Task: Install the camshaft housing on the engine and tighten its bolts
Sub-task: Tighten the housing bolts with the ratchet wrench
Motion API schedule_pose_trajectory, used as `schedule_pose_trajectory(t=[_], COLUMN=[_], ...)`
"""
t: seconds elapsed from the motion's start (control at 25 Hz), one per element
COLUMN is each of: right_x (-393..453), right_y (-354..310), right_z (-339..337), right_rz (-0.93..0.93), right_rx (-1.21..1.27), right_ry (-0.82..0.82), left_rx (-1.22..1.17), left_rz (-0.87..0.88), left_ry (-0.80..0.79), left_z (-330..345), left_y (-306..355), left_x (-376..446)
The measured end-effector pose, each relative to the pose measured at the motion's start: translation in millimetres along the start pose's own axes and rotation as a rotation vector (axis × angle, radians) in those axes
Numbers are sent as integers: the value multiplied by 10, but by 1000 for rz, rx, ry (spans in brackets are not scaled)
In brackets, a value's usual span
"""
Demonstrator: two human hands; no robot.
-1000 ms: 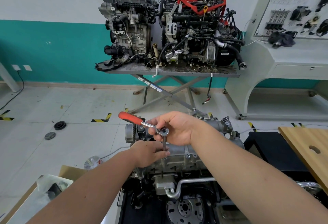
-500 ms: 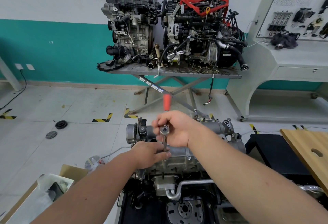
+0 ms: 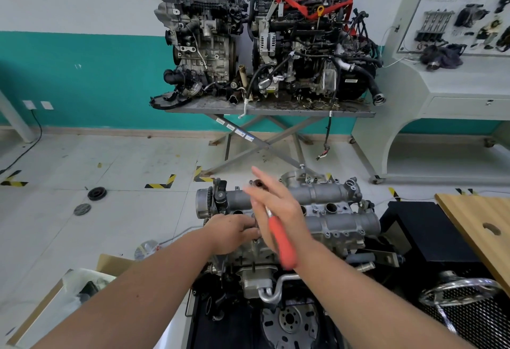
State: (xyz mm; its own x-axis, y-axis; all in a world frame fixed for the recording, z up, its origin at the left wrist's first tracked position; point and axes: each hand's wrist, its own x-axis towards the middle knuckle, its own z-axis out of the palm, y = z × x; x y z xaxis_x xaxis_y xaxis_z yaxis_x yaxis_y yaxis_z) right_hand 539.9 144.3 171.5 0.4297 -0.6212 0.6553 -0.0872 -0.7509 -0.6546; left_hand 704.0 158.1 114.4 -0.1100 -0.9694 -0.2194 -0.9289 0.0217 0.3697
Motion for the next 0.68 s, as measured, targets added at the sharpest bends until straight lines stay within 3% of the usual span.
schedule_pose_trajectory(t=[0.08, 0.16, 0.24, 0.36, 0.48, 0.56, 0.68], right_x=[107, 276, 440, 679, 893, 883, 732], right_y=[-10, -112, -299, -498, -494, -423, -293], right_z=[-45, -99, -97, -42, -19, -7, 124], right_rz=[-264, -347, -218, 38, 388, 706, 994], right_rx=[-304, -667, -893, -948, -645, -176, 543], right_ry=[-113, -300, -497, -708, -756, -577, -320], left_rx=[-12, -156, -131, -263, -741, -1063, -1202], left_rz=[-6, -26, -7, -39, 8, -86, -25], left_ry=[-17, -31, -52, -100, 109, 289, 355], left_z=[1, -7, -16, 14, -58, -244, -597], left_y=[-5, 6, 8, -50, 30, 154, 329], left_x=[-25, -16, -21, -210, -288, -250, -342])
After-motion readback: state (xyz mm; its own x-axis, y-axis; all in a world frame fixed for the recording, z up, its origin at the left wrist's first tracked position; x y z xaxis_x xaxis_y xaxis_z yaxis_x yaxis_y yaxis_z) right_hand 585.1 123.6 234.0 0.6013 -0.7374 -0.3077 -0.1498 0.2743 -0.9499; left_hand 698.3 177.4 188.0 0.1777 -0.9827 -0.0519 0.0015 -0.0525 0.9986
